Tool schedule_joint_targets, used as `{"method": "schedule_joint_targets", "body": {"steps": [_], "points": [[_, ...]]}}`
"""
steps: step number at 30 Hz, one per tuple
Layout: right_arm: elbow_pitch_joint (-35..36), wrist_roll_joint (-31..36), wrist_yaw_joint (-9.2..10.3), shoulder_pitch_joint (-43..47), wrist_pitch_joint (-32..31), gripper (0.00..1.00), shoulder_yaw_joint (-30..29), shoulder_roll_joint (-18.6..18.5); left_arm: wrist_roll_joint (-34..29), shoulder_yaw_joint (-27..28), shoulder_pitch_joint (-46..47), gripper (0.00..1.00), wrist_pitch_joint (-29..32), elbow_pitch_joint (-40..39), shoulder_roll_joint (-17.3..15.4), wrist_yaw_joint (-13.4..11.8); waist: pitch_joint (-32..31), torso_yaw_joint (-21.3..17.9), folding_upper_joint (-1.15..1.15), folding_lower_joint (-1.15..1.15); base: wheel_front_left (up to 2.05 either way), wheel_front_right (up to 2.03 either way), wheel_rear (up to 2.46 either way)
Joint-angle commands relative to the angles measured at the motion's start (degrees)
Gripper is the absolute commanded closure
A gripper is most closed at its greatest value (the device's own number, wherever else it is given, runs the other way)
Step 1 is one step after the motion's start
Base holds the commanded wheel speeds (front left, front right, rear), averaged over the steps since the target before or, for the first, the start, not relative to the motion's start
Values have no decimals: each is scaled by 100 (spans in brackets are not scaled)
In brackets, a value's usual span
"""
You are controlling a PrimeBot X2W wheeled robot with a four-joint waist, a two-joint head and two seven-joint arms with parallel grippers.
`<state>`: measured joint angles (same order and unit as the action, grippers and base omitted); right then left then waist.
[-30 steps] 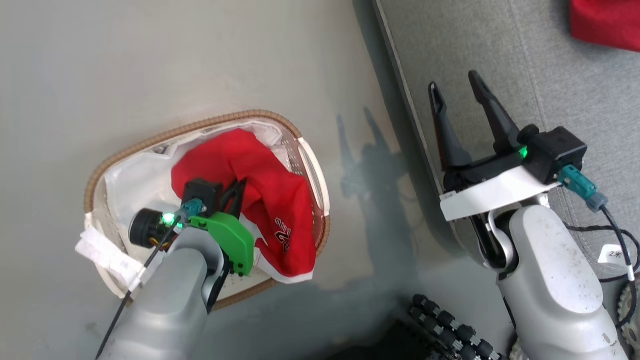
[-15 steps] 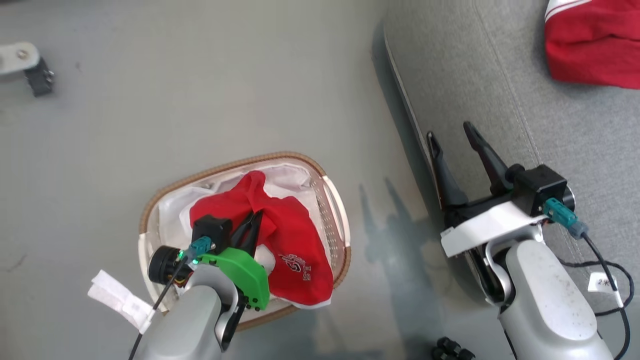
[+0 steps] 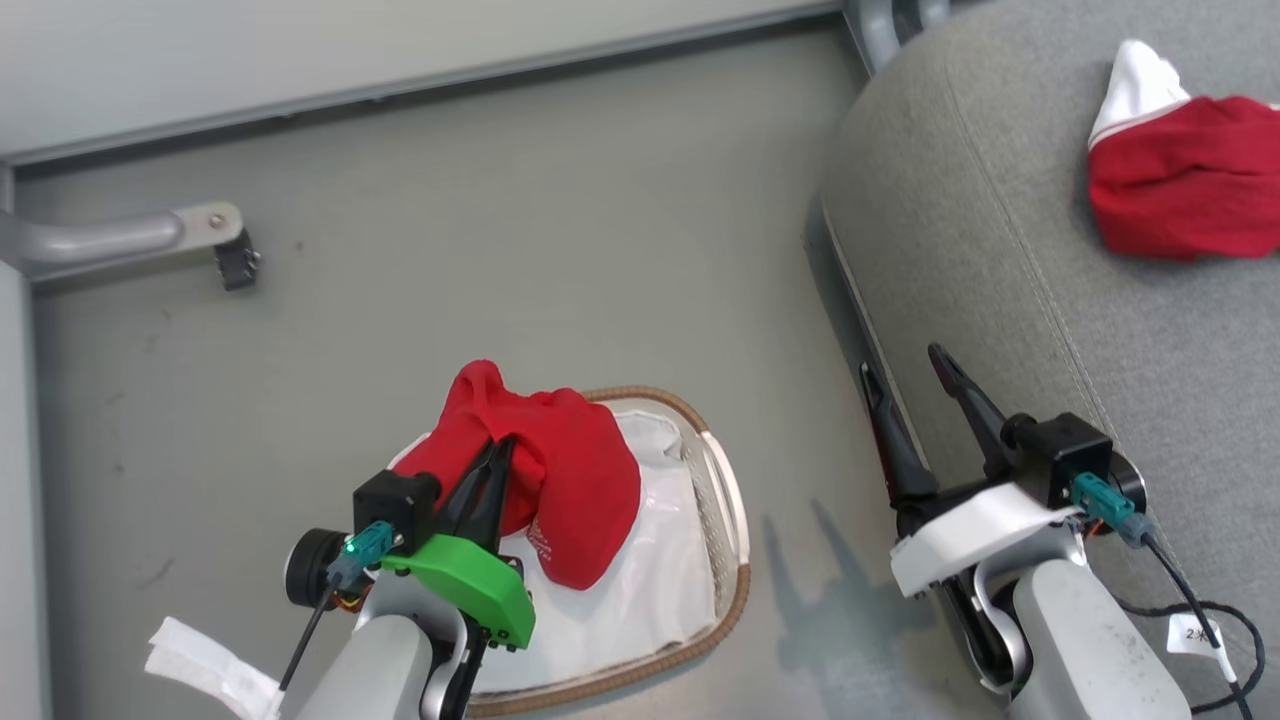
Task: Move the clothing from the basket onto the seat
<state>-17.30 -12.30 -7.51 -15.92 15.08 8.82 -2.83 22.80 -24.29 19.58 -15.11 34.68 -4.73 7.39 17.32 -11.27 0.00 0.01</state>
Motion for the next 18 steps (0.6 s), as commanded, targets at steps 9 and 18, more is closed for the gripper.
{"method": "schedule_joint_targets", "body": {"steps": [9,18], "points": [[-73,4,4,427,12,0,-53,-21,-191,473,-475,100,-6,-856,23,18,-784,489,0,-1,0,0,0],[-145,-42,4,763,12,0,-44,-21,-298,661,-740,100,-6,-1751,106,18,-1203,634,0,-1,0,0,0]]}}
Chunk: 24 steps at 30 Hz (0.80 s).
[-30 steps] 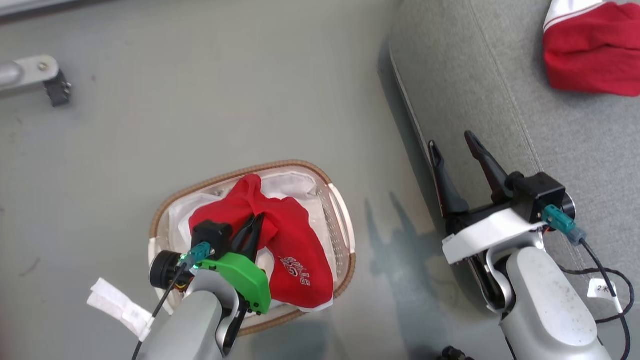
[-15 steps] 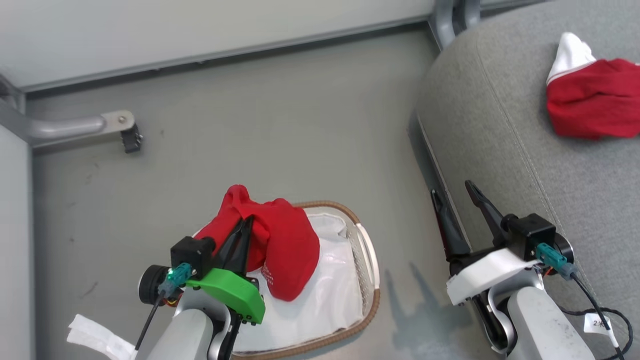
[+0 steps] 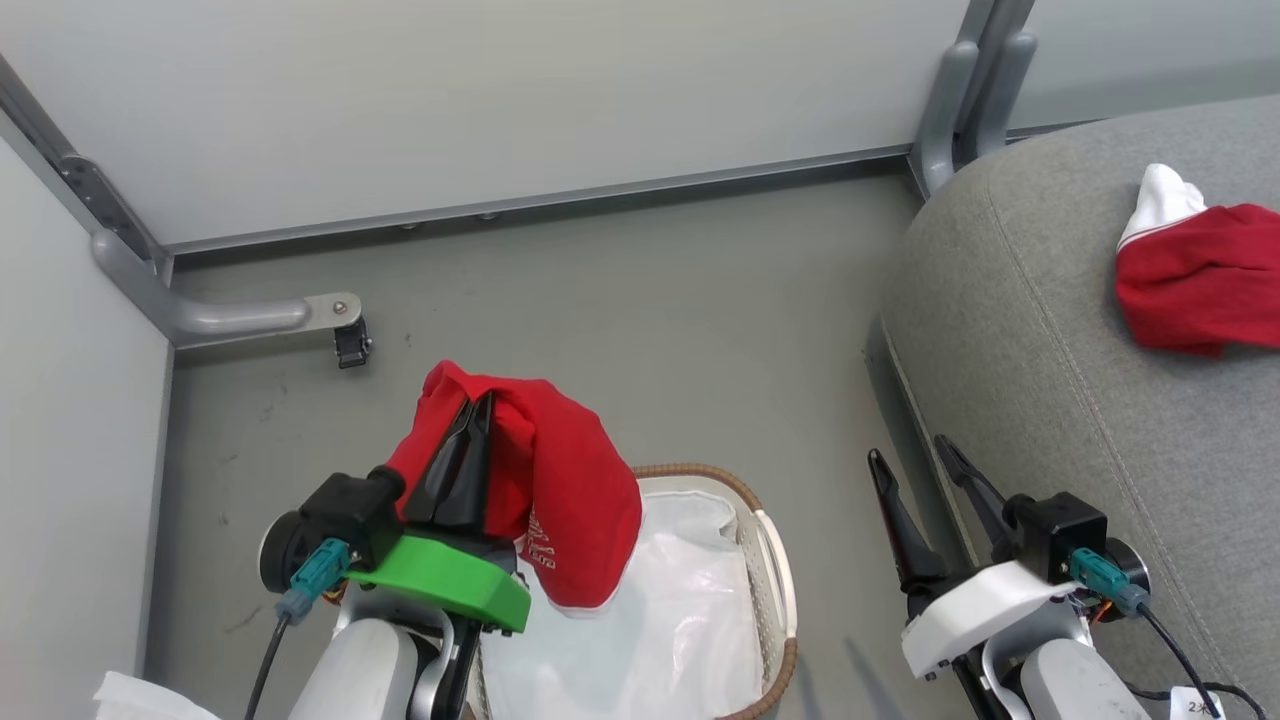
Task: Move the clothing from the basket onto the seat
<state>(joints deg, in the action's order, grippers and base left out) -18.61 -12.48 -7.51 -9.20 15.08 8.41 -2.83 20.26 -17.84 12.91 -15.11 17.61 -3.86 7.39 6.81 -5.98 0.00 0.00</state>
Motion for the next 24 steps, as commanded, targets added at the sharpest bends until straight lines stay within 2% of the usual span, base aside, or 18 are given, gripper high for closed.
{"method": "schedule_joint_targets", "body": {"steps": [1,15,20,24], "points": [[-20,-25,4,122,12,0,-3,-20,-47,9,-82,100,-6,-145,27,18,-191,117,0,0,0,0,0],[-144,-28,4,454,12,0,42,-20,-37,-168,-156,100,-6,-960,75,18,-519,180,0,0,0,0,0],[-88,-94,4,328,12,0,352,-20,2,-280,-158,100,-6,-970,83,18,-539,264,0,0,0,0,0],[64,-249,4,196,12,0,821,-20,72,-417,-164,100,-6,-910,89,18,-545,373,0,0,0,0,0]]}}
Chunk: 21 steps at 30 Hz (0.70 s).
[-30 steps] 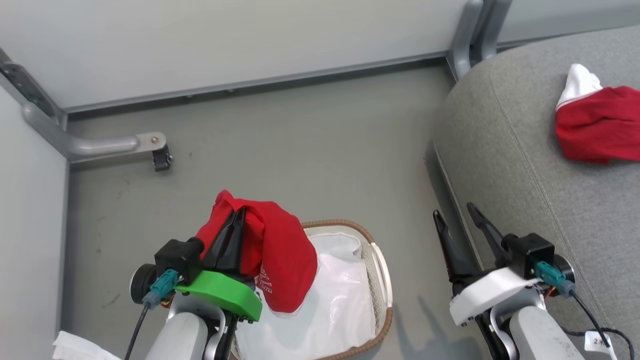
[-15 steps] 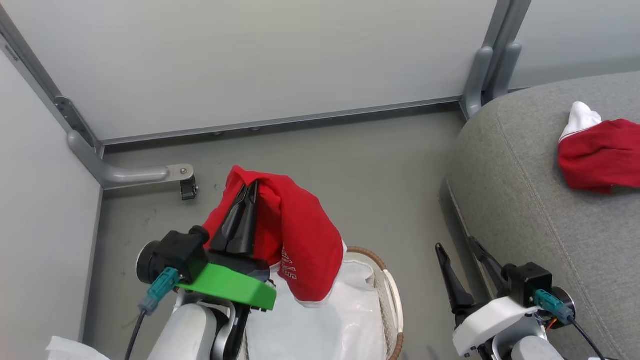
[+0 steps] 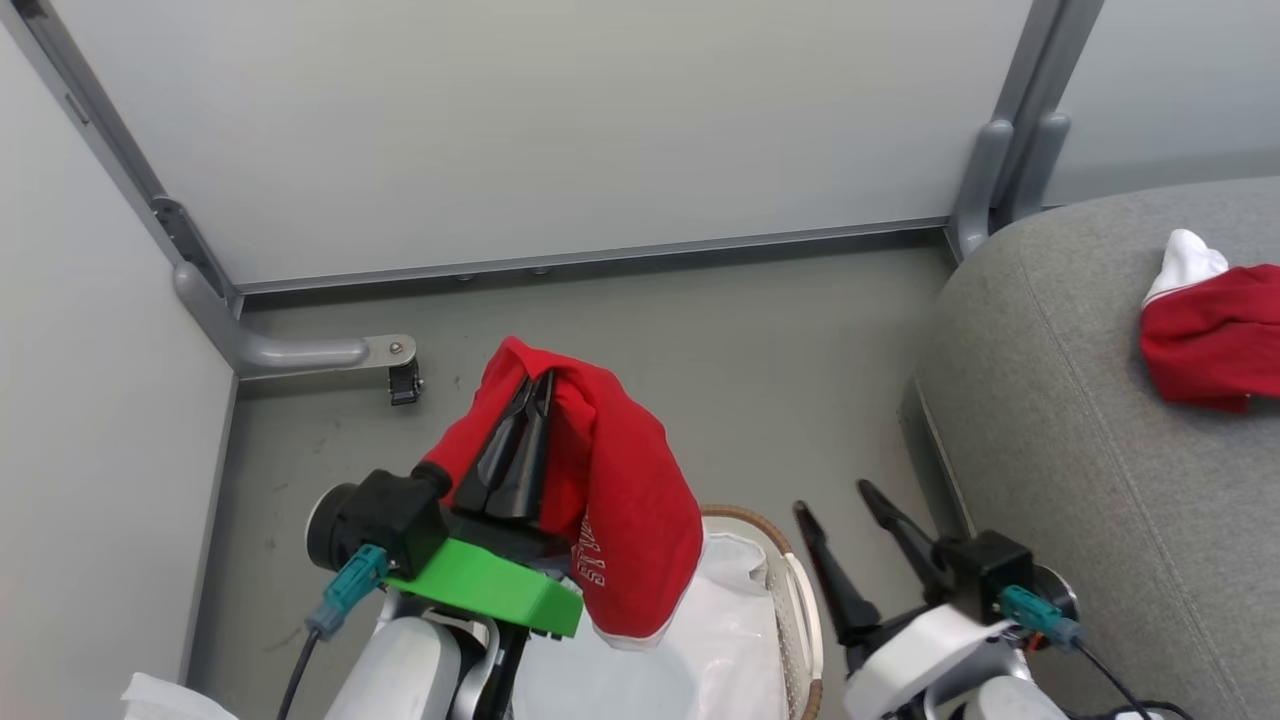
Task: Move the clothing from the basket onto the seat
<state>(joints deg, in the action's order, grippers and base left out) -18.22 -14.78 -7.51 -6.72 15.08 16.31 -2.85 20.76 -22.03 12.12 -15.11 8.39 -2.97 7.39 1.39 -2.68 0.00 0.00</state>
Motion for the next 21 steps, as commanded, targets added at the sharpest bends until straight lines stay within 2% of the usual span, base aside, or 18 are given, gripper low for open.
{"method": "schedule_joint_targets", "body": {"steps": [1,12,21], "points": [[75,-53,4,-91,12,0,174,-17,30,-32,-84,100,-6,30,-1,18,-3,72,0,0,0,0,0],[347,-285,4,-708,12,0,1529,-22,217,-423,-18,100,-6,186,2,18,59,313,0,0,0,0,0],[144,-97,4,-1132,12,0,1748,-21,335,-895,178,100,-6,209,1,18,183,560,0,0,0,0,0]]}}
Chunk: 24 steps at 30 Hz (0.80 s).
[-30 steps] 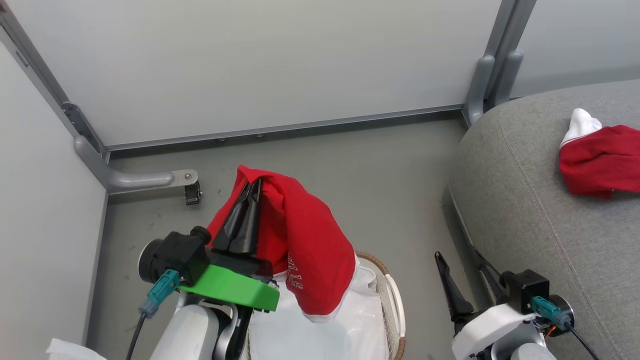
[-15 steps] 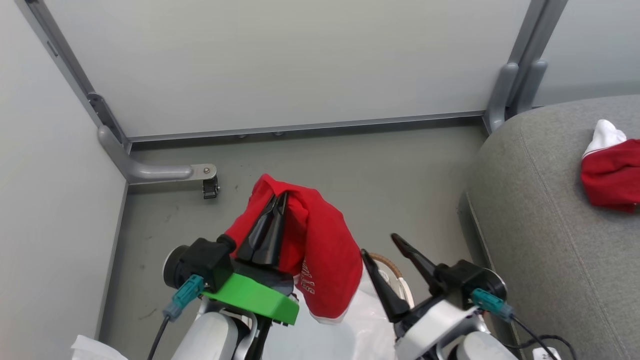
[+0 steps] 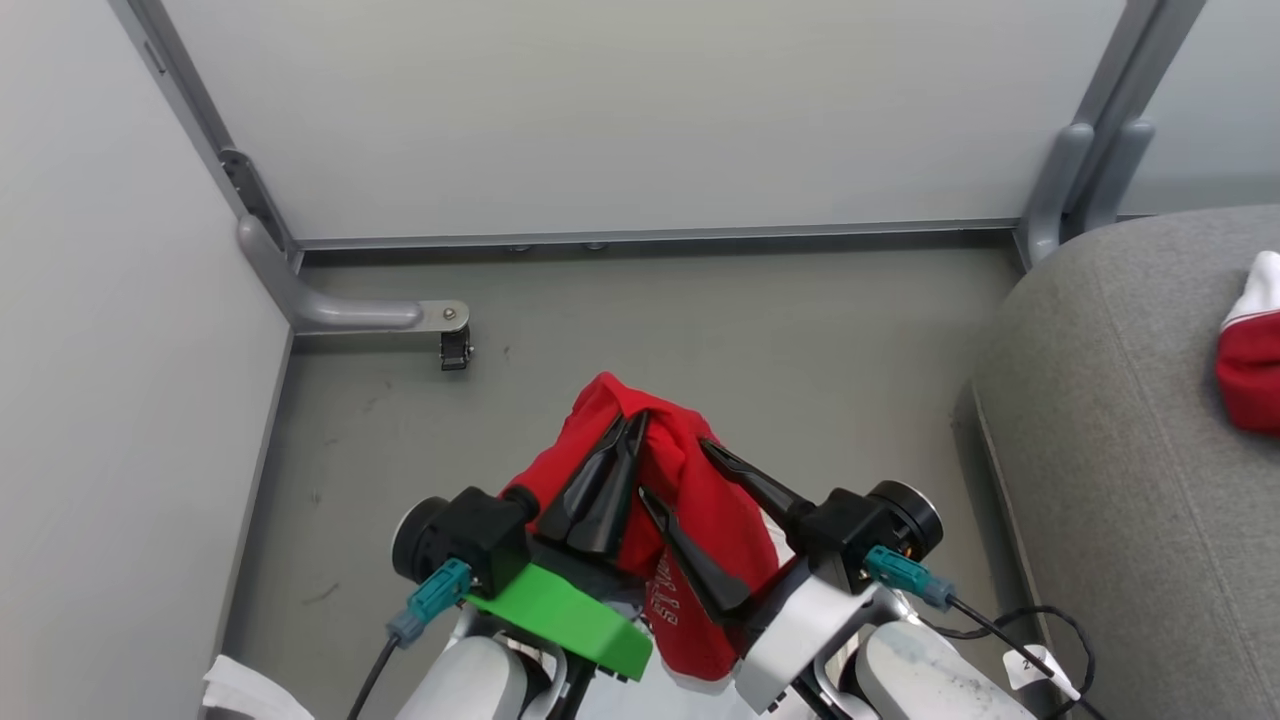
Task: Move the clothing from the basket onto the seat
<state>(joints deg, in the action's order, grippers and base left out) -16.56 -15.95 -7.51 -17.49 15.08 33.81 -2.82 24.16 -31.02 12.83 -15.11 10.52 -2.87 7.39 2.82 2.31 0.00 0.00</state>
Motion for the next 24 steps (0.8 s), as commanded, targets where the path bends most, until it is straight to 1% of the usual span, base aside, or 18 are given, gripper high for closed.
{"method": "schedule_joint_targets", "body": {"steps": [1,9,16,17,18,19,20,21,22,23,24], "points": [[-63,41,4,-84,12,0,-12,-25,18,-41,115,100,-6,-3,-9,18,50,91,0,0,0,0,0],[-358,139,4,-114,13,0,-61,-24,124,-329,163,100,-6,-22,-8,18,102,255,0,0,0,0,0],[-461,98,4,-91,12,0,-95,-24,185,-394,192,100,-5,-21,-7,18,141,284,0,0,0,0,0],[-473,86,4,-82,12,3,-99,-24,191,-400,197,100,-5,-17,-7,18,148,284,0,0,0,0,0],[-476,76,4,-79,12,12,-102,-24,192,-402,201,100,-5,-15,-7,18,155,282,0,0,0,0,0],[-480,70,4,-81,12,25,-99,-23,192,-401,206,100,-5,-13,-7,18,162,279,0,0,0,0,0],[-483,62,4,-82,12,51,-92,-23,192,-398,209,100,-5,-12,-7,18,169,275,0,0,0,0,0],[-483,53,4,-87,12,64,-83,-24,191,-387,213,100,-5,-9,-7,18,177,268,0,0,0,0,0],[-478,42,4,-89,12,80,-79,-24,186,-377,214,100,-5,-2,-7,18,183,259,0,0,0,0,0],[-469,30,4,-85,12,91,-89,-25,180,-365,211,100,-5,3,-7,18,192,247,0,0,0,0,0],[-463,25,4,-79,12,98,-102,-25,174,-349,208,100,-5,7,-7,18,198,236,0,0,0,0,0]]}}
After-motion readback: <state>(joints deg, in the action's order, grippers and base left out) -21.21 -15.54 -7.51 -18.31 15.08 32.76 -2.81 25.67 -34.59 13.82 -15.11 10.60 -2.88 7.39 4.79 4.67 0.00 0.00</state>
